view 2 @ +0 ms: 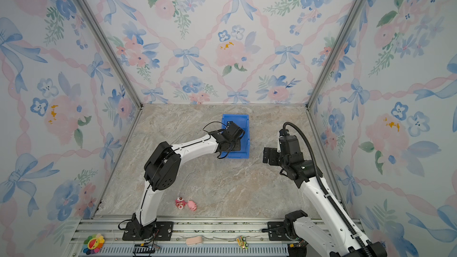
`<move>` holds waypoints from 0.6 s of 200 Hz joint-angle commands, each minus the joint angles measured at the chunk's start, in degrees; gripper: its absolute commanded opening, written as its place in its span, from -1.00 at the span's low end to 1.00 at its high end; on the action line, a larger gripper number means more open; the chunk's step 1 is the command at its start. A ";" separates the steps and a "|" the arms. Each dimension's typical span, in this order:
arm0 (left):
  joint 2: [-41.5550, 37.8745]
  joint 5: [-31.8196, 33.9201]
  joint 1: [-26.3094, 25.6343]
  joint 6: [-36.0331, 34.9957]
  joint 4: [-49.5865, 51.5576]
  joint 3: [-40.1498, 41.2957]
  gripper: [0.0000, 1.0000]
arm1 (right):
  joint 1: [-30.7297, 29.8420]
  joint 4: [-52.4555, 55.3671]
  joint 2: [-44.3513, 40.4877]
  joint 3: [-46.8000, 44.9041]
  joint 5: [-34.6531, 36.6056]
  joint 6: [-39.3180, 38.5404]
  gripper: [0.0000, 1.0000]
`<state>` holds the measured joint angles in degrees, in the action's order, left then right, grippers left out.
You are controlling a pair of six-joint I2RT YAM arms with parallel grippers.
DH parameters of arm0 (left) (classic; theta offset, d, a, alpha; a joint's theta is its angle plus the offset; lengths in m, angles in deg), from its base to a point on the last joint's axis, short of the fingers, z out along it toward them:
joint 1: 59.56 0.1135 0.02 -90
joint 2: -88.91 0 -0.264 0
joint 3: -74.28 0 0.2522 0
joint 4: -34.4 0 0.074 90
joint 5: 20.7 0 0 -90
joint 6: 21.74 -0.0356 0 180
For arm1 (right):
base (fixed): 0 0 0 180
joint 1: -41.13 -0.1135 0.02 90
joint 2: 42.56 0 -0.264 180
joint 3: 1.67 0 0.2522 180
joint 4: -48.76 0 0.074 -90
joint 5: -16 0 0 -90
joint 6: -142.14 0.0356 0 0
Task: Put the screwdriver in the bin
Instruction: Place the screwdriver in the bin.
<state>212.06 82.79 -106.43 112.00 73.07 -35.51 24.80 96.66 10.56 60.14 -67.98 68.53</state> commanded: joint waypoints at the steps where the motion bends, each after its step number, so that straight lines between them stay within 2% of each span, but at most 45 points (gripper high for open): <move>1: 2.22 0.90 0.22 0.47 0.16 -0.16 -1.00 | 0.78 1.24 -1.09 0.71 0.42 -0.83 0.93; 61: 1.84 1.47 -0.06 0.72 0.10 1.32 -1.00 | 1.05 1.45 -2.95 -0.32 0.55 -0.47 0.94; 120: 0.63 2.29 -0.50 -0.44 0.10 2.75 -0.78 | 2.96 2.30 -5.13 -0.77 1.65 -1.02 0.94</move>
<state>213.37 83.89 -106.56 111.96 72.87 -34.39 26.02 97.05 6.41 60.06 -67.57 68.42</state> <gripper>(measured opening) 0.103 0.967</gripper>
